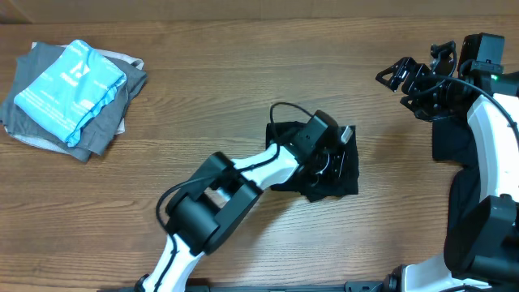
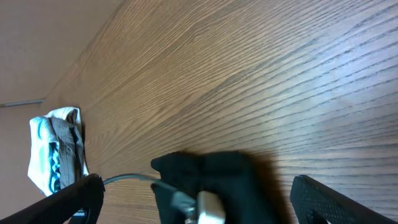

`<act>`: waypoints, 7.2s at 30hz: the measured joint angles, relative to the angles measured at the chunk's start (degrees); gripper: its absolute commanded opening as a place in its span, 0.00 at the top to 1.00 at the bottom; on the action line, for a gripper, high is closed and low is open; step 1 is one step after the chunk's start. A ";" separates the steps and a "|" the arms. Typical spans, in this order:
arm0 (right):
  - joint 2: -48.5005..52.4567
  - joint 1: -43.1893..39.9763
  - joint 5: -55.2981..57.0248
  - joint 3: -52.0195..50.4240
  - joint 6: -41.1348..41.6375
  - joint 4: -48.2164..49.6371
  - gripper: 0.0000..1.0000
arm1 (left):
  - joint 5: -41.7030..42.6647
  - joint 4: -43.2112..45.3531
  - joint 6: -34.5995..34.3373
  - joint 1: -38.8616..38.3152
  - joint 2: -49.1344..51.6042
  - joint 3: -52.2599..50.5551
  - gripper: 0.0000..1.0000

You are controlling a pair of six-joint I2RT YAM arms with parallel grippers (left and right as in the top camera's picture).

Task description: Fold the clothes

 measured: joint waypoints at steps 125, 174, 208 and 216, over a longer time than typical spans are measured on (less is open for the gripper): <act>0.00 0.00 0.02 0.00 -0.02 -0.02 0.00 | -40.09 -48.48 22.67 13.92 5.90 25.18 0.89; 0.00 0.00 0.04 0.00 0.00 -0.02 0.00 | -34.40 -50.05 22.25 12.59 0.98 18.84 0.70; 0.00 0.00 0.02 0.00 -0.02 0.00 0.00 | -29.57 -71.30 19.58 10.51 -5.55 25.03 0.11; 0.00 0.00 0.00 0.00 -0.02 0.00 0.00 | -28.09 -69.68 26.03 10.16 -10.78 26.71 0.00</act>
